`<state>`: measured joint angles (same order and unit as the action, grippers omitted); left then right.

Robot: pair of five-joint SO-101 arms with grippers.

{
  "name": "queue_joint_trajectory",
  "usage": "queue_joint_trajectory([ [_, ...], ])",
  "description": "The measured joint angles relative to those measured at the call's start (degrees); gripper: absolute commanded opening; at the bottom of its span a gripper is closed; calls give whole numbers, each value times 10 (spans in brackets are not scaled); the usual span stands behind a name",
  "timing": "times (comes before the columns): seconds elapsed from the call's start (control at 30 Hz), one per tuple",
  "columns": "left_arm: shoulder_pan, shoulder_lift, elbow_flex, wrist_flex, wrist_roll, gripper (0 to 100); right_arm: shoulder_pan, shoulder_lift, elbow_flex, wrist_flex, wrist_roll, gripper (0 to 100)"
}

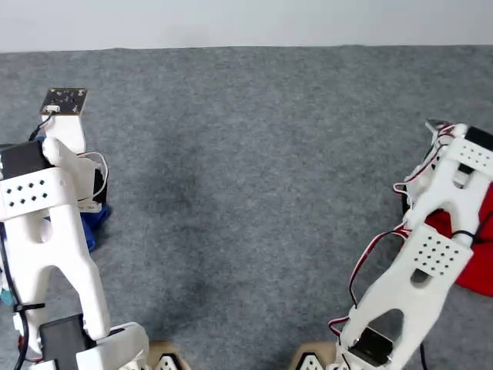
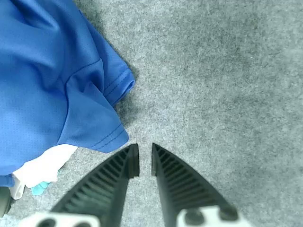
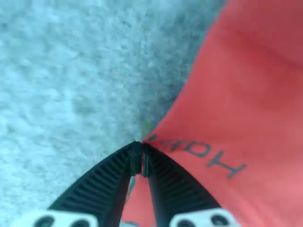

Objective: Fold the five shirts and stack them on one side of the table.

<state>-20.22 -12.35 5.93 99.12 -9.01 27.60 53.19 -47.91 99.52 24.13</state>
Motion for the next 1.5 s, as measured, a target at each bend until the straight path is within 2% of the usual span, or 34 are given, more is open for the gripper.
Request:
queue_joint_trajectory([
  [0.57, 0, -29, 0, 0, 0, 58, -1, -168, -22, 8, -2, 10],
  [0.7, 0, -77, 2, 0, 0, 62, -17, -256, 40, 8, -2, 10],
  [0.83, -25, -89, 2, 0, -3, 96, -48, -348, 166, 8, -3, 10],
  [0.97, -69, -77, 2, 0, -56, 156, -71, -429, 302, 8, -4, 10],
  [1.13, -142, -35, 2, -23, -161, 230, -74, -500, 426, 8, -4, 10],
  [1.3, -190, 21, 2, -99, -277, 230, -74, -543, 507, 8, -4, 10],
  [1.4, -207, 60, 2, -161, -302, 224, -74, -561, 535, 8, -4, 10],
  [1.5, -209, 104, 2, -205, -305, 109, -74, -572, 547, 8, -4, 10],
])
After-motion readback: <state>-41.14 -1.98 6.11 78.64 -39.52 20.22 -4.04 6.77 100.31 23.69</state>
